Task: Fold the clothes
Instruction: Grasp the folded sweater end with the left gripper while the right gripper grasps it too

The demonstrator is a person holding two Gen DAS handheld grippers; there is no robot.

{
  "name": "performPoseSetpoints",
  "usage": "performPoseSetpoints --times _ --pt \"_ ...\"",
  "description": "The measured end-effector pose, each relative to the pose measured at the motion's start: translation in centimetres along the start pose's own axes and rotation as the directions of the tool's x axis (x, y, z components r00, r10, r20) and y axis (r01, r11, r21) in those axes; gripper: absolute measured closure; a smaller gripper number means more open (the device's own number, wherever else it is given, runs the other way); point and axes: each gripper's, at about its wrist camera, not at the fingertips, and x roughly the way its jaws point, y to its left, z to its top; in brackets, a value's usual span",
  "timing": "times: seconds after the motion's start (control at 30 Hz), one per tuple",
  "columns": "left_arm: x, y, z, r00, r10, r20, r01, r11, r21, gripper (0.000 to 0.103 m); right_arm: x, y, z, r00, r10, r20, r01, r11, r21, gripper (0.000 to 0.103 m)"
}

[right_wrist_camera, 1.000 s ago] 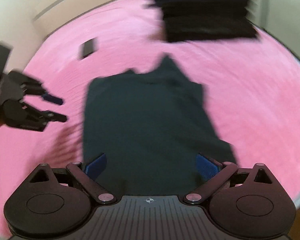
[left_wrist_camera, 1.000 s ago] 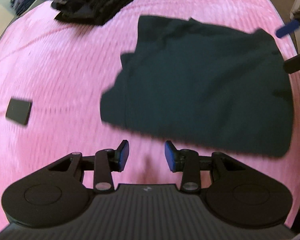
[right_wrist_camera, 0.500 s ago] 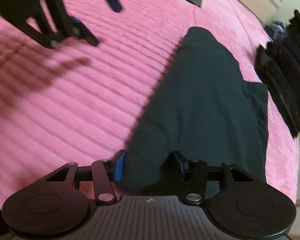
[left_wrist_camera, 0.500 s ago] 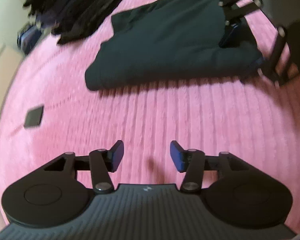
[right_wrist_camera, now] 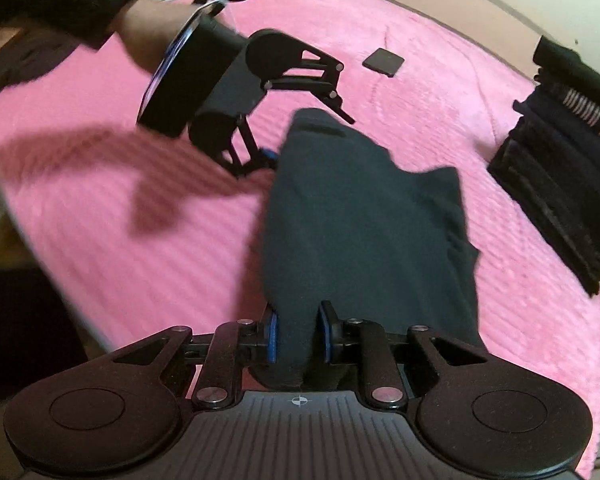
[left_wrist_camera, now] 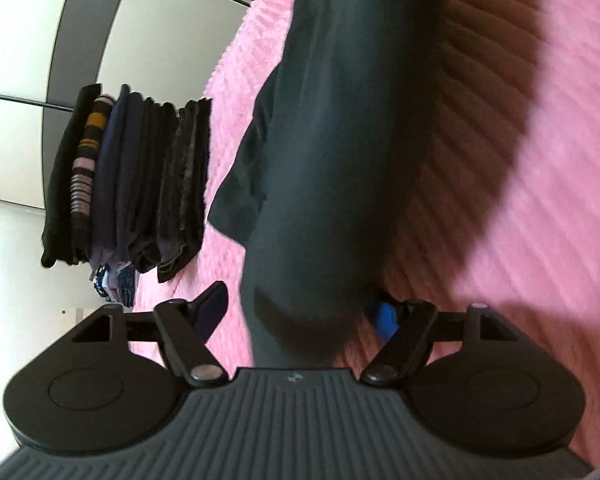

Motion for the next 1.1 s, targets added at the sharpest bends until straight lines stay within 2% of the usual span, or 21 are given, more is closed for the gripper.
performPoseSetpoints --times 0.03,0.07,0.13,0.2,0.23,0.27,0.3,0.33,0.43,0.5,0.53,0.57,0.6,0.63,0.67,0.73,0.83,0.93,1.1 --pt "0.1 -0.1 0.4 1.0 -0.021 -0.005 0.021 1.0 0.006 0.053 -0.4 -0.1 -1.0 1.0 -0.009 0.005 0.009 1.0 -0.018 0.084" --pt "0.1 -0.5 0.9 0.999 -0.036 -0.02 0.036 0.999 0.012 0.072 -0.6 -0.1 -2.0 1.0 -0.022 0.011 0.022 0.999 -0.037 0.084" --pt "-0.3 -1.6 1.5 0.999 -0.015 -0.033 0.015 1.0 0.016 0.08 -0.7 0.5 -3.8 0.998 -0.055 0.029 0.057 0.996 -0.076 0.084" --pt "-0.7 -2.1 2.2 0.998 0.001 -0.062 -0.004 0.999 -0.038 0.084 -0.2 1.7 -5.6 0.994 -0.096 0.056 0.103 0.985 -0.138 0.079" --pt "-0.9 -2.3 2.6 0.997 0.009 -0.077 -0.014 0.998 -0.064 0.085 0.1 2.4 -6.5 0.99 -0.118 0.072 0.129 0.977 -0.171 0.062" --pt "-1.1 -2.6 2.9 0.996 0.016 -0.092 -0.024 0.996 -0.091 0.086 0.5 3.1 -7.2 0.986 -0.136 0.095 0.152 0.97 -0.188 0.038" --pt "-1.3 -2.7 3.2 0.994 0.02 -0.104 -0.033 0.992 -0.118 0.086 1.0 3.7 -7.9 0.981 -0.151 0.122 0.173 0.966 -0.192 0.032" --pt "-1.6 -2.6 3.3 0.994 0.021 -0.109 -0.038 0.987 -0.154 0.087 1.5 4.2 -8.4 0.977 -0.157 0.144 0.183 0.964 -0.19 0.031" --pt "-2.7 -2.1 3.7 0.991 0.02 -0.133 -0.055 0.962 -0.268 0.088 3.3 5.0 -9.5 0.969 -0.167 0.184 0.203 0.959 -0.196 0.031" --pt "-4.0 -2.4 4.1 0.987 0.016 -0.161 -0.063 0.953 -0.297 0.088 4.7 5.8 -10.2 0.956 -0.217 0.2 0.265 0.929 -0.258 0.033" --pt "-4.9 -2.7 4.5 0.984 0.015 -0.176 -0.069 0.951 -0.302 0.088 5.1 6.0 -10.7 0.945 -0.249 0.21 0.304 0.908 -0.288 0.046" --pt "-5.9 -3.1 4.7 0.981 0.014 -0.193 -0.074 0.949 -0.306 0.088 5.5 6.2 -11.2 0.935 -0.277 0.221 0.337 0.887 -0.314 0.055" --pt "-7.3 -3.8 4.9 0.978 0.013 -0.208 -0.078 0.947 -0.311 0.088 5.5 6.3 -11.8 0.926 -0.297 0.233 0.363 0.871 -0.332 0.055" --pt "-8.8 -4.5 5.2 0.976 0.005 -0.218 -0.078 0.942 -0.326 0.088 5.2 6.4 -12.4 0.917 -0.314 0.245 0.385 0.855 -0.346 0.06" --pt "-10.1 -5.0 5.7 0.974 -0.009 -0.226 -0.073 0.933 -0.353 0.088 4.8 6.5 -12.8 0.913 -0.32 0.251 0.395 0.847 -0.356 0.066" --pt "-12.7 -6.3 7.0 0.971 -0.038 -0.235 -0.063 0.911 -0.407 0.088 3.9 6.8 -13.3 0.914 -0.315 0.256 0.394 0.841 -0.371 0.071" --pt "-15.3 -8.5 9.0 0.964 -0.043 -0.264 -0.072 0.909 -0.412 0.088 2.6 7.3 -14.1 0.915 -0.308 0.261 0.392 0.832 -0.393 0.075" --pt "-16.8 -9.3 9.9 0.956 -0.048 -0.288 -0.089 0.891 -0.445 0.088 1.3 7.7 -14.6 0.915 -0.3 0.272 0.392 0.822 -0.414 0.078" --pt "-18.0 -5.8 9.0 0.959 -0.03 -0.283 -0.117 0.864 -0.489 0.088 -0.9 5.1 -11.3 0.897 -0.291 0.333 0.417 0.806 -0.42 0.079"
